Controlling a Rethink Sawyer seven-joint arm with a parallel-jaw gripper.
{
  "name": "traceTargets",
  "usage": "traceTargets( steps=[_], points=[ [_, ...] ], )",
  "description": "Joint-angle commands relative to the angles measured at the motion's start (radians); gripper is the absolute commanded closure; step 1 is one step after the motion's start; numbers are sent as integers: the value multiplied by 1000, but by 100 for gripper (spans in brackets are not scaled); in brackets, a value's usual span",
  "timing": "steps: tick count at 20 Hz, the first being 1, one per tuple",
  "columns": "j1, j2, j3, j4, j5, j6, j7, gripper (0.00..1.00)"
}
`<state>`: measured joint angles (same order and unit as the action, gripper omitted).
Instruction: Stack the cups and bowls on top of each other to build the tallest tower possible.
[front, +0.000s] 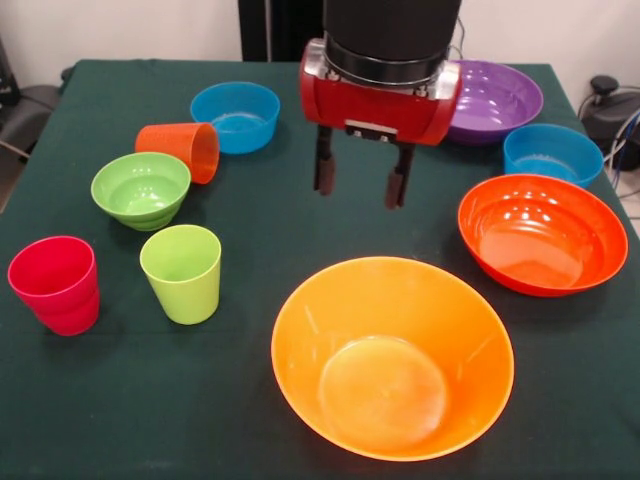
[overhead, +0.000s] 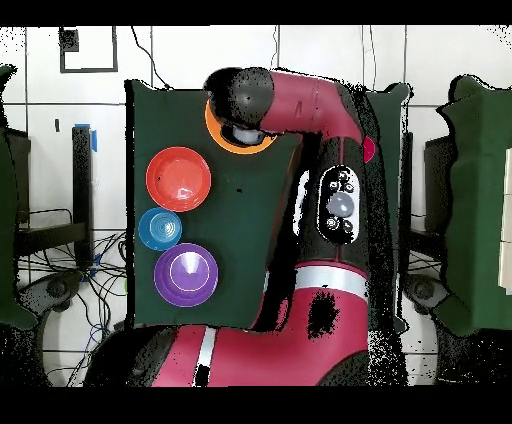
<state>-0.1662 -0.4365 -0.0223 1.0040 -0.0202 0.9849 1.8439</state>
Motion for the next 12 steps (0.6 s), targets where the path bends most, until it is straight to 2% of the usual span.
traceTargets(
  steps=[1, 12],
  points=[
    [-6, 24, 145, 176, 18, -10, -61, 0],
    [-36, 24, 215, 275, 58, -91, -46, 0]
  ],
)
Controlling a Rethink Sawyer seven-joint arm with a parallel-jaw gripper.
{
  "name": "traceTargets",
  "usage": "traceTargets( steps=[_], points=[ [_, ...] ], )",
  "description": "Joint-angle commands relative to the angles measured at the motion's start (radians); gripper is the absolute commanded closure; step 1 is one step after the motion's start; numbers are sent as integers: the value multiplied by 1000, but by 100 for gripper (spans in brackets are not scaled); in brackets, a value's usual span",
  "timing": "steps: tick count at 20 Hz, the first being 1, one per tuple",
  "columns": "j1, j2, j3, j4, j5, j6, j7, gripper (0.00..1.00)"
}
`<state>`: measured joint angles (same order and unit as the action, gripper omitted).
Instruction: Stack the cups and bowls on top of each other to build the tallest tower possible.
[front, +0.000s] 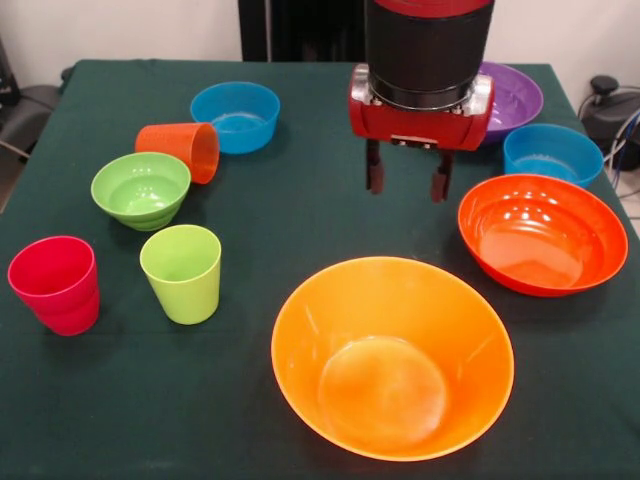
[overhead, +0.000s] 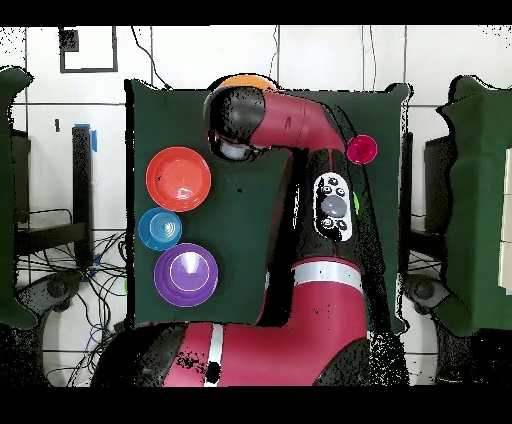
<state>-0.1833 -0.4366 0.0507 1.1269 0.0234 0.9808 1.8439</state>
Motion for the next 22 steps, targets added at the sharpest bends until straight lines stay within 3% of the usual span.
traceTargets(
  steps=[1, 13, 22],
  points=[
    [-20, 26, 147, 156, 17, -92, -42, 0],
    [-48, 31, 208, 209, 50, -184, -17, 0],
    [-48, 55, 205, 224, 21, -268, 3, 0]
  ],
)
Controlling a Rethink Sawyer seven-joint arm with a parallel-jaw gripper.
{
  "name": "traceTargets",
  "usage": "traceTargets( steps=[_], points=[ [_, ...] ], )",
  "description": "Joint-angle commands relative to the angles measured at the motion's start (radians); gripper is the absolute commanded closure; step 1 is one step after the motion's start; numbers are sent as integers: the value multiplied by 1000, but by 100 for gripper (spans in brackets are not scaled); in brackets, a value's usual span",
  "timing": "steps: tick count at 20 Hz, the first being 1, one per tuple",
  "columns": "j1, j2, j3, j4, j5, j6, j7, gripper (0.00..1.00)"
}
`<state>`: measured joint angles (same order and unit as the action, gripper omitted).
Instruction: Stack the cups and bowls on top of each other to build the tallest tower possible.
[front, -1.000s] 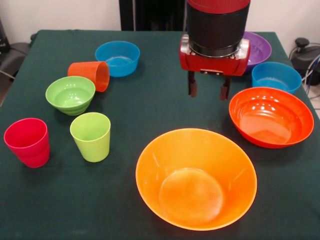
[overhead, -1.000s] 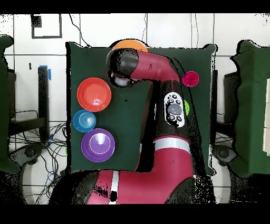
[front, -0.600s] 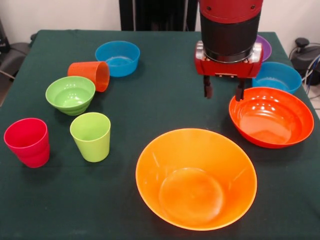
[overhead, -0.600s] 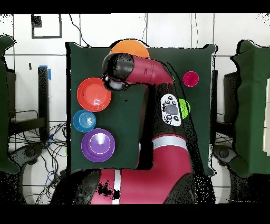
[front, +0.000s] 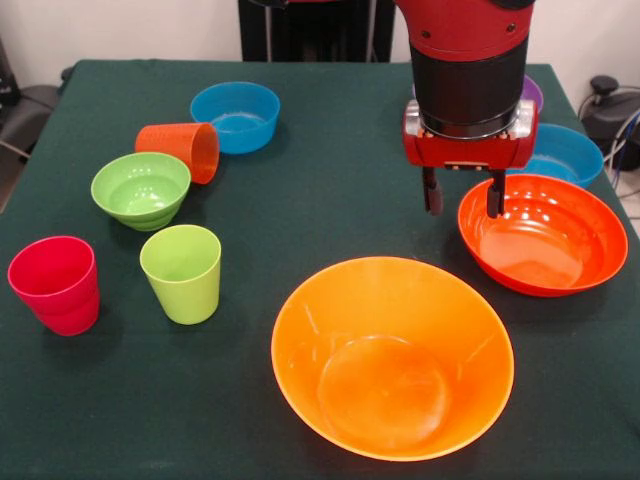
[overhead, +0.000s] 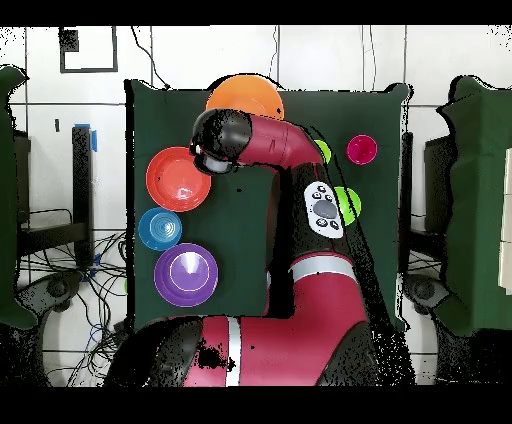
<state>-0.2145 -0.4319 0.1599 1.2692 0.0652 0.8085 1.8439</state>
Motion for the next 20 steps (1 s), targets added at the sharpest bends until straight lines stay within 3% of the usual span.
traceTargets(
  steps=[1, 11, 17, 18, 20],
  points=[
    [-17, 55, 93, 81, -26, -106, 1, 0],
    [-12, 129, 78, 54, -55, -182, -5, 0],
    [8, 142, 58, 17, -71, -164, -17, 0],
    [15, 143, 52, 7, -75, -150, -20, 100],
    [22, 147, 44, -13, -74, -116, -20, 100]
  ],
)
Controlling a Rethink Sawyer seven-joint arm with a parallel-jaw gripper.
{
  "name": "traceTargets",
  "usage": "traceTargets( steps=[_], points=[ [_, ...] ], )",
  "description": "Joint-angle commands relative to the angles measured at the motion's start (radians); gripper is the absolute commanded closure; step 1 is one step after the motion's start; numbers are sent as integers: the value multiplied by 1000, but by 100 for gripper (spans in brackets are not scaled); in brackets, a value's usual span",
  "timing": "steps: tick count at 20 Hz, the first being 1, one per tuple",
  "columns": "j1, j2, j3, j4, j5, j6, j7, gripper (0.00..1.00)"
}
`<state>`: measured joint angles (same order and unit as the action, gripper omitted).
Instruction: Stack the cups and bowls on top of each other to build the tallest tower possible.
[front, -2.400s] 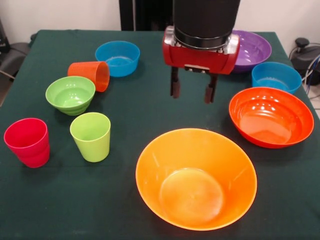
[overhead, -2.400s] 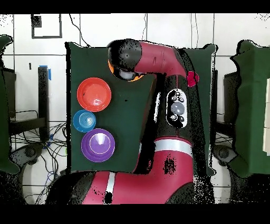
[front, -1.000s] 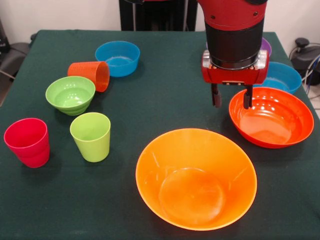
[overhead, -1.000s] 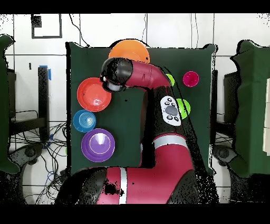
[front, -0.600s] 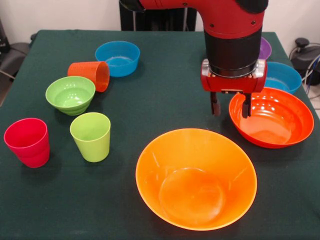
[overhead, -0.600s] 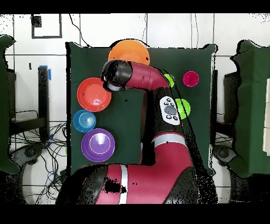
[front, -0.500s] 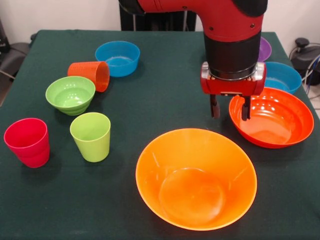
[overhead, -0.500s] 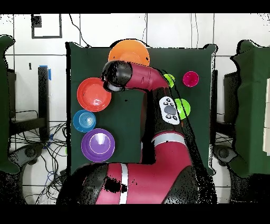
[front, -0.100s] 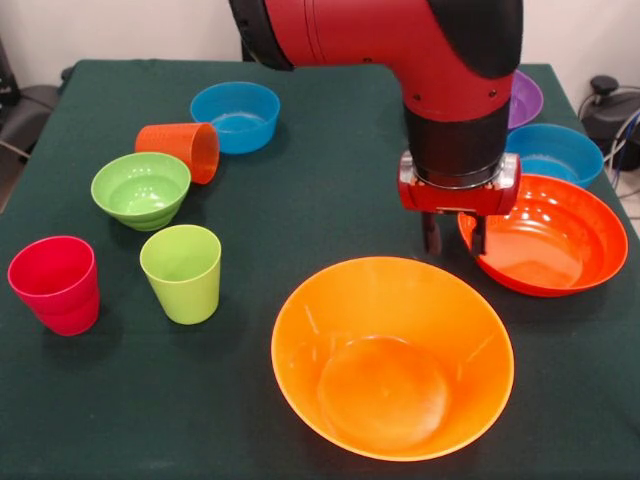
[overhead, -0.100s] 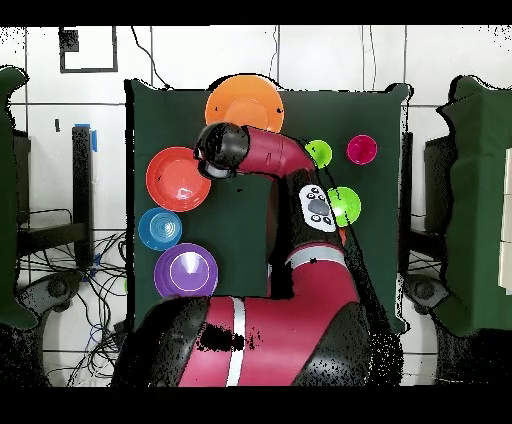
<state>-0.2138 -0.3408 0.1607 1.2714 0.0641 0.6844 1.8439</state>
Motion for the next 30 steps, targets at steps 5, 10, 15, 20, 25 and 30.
traceTargets(
  steps=[5, 10, 15, 20, 25, 30],
  points=[
    [31, 59, 37, -61, -57, 88, -12, 100],
    [34, 54, 36, -93, -50, 142, -16, 100],
    [30, 45, 43, -80, -47, 142, -16, 100],
    [21, 45, 57, -90, -54, 225, -62, 0],
    [-18, 53, 79, -46, -39, 276, -88, 0],
    [-62, 87, 112, 18, -47, 214, -127, 0]
  ],
)
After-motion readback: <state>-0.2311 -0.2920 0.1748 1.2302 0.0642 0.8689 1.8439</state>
